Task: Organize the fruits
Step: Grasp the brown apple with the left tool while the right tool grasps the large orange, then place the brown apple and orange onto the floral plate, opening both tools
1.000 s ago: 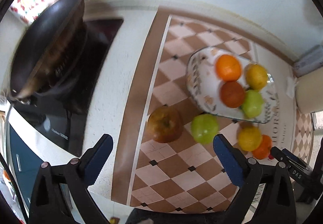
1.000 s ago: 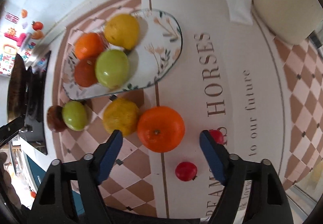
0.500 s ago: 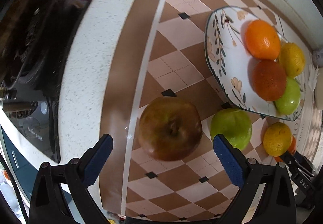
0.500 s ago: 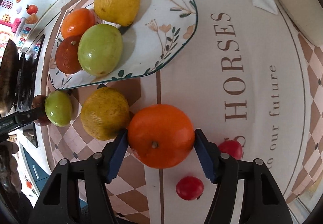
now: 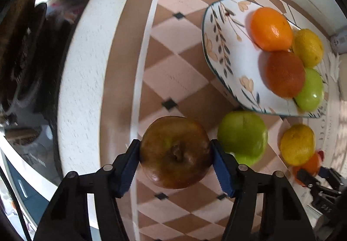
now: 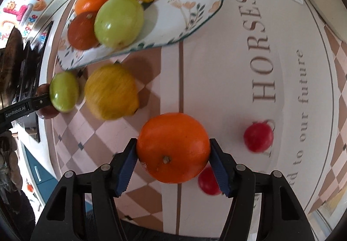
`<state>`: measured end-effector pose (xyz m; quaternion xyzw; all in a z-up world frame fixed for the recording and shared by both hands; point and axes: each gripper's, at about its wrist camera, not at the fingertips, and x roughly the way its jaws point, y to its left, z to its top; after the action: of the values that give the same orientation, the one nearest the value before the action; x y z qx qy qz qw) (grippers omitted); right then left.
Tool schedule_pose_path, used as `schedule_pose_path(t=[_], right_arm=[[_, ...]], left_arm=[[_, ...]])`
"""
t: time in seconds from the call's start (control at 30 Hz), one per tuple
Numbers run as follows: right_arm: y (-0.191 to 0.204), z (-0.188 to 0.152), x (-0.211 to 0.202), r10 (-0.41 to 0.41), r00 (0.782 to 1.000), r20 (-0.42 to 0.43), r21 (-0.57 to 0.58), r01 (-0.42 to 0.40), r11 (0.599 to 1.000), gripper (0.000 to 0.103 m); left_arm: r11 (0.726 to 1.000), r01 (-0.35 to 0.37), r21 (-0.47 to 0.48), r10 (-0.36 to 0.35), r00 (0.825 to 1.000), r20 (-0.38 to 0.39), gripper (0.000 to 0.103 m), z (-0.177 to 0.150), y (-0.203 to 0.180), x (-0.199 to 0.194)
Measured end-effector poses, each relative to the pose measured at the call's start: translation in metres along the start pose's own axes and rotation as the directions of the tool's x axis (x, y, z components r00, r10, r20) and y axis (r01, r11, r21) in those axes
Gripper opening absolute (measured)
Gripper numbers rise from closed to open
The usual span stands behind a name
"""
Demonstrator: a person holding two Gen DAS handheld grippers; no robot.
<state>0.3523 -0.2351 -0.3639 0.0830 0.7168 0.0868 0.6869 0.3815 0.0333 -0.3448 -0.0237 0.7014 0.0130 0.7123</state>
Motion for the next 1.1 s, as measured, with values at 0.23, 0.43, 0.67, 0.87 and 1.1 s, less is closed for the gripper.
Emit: schedule_pose_path(t=[0.23,0.43,0.67,0.87,1.1], right_arm=[[0.014,-0.018,0.007,0.019,0.999,-0.033,-0.032,-0.020,0.999,0.067],[0.014,-0.016,0.010,0.021,0.999,-0.031,-0.028,-0.022,0.999,0.067],[0.017,-0.013,0.014,0.000,0.999,-0.043,-0.047,-0.002,0.999,0.067],[0.015,-0.013,0.011,0.012,0.999,-0.045,-0.040,-0.014,0.999,0.066],[0.001,0.008,-0.041,0.129,0.990,0.057,0.031,-0.131,0.991,0.066]], left_arm=[[0.997,0.076,-0.015,-0.077,0.996,-0.048,0.062,-0.047,0.001,-0.002],[0.998,0.061,-0.008,-0.061,0.997,-0.040,0.063,-0.050,-0.010,0.007],[0.999,0.036,0.007,-0.035,0.998,-0.046,0.061,-0.045,-0.025,0.019],[0.998,0.057,-0.016,-0.058,0.998,-0.024,0.060,-0.049,-0.029,0.013],[0.989,0.149,-0.001,-0.148,0.983,0.105,0.060,-0.037,-0.036,-0.062]])
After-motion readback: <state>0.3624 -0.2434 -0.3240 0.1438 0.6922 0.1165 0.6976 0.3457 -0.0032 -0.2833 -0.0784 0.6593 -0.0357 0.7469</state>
